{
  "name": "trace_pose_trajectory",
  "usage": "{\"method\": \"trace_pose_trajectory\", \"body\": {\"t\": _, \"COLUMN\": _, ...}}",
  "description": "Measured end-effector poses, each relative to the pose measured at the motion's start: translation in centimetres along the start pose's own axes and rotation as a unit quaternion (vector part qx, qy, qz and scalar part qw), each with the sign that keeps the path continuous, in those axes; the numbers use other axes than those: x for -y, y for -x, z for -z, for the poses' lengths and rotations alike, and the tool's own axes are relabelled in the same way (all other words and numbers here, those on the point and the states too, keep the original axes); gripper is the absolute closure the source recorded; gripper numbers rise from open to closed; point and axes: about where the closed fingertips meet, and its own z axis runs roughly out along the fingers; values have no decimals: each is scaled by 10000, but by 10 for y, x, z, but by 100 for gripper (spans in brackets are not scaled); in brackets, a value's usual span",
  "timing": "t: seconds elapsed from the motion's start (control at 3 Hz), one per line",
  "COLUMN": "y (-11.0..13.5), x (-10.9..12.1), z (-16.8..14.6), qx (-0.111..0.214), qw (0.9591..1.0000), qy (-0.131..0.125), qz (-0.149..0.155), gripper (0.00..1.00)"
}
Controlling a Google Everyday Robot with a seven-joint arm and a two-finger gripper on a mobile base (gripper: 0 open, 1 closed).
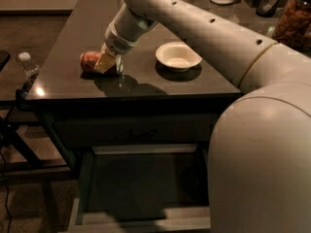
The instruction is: Pick coke can from middle drawer and place on counter
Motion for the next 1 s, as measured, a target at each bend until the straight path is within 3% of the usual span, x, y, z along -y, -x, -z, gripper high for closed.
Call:
{"method": "trace_pose_trajectory", "body": {"t": 0.33, "y": 0, "x": 0, "z": 0, "qx": 0, "qw": 10000, "qy": 0, "qz": 0, "gripper": 12}}
{"method": "trace_pose_trajectory", "body": {"t": 0.67, "y": 0, "x": 0, "z": 0, "qx": 0, "qw": 10000, "qy": 1, "qz": 0, "gripper": 0}}
{"method": "trace_pose_trajectory", "body": {"t": 1.0, "y": 0, "x": 0, "z": 0, "qx": 0, "qw": 10000, "qy": 1, "qz": 0, "gripper": 0}}
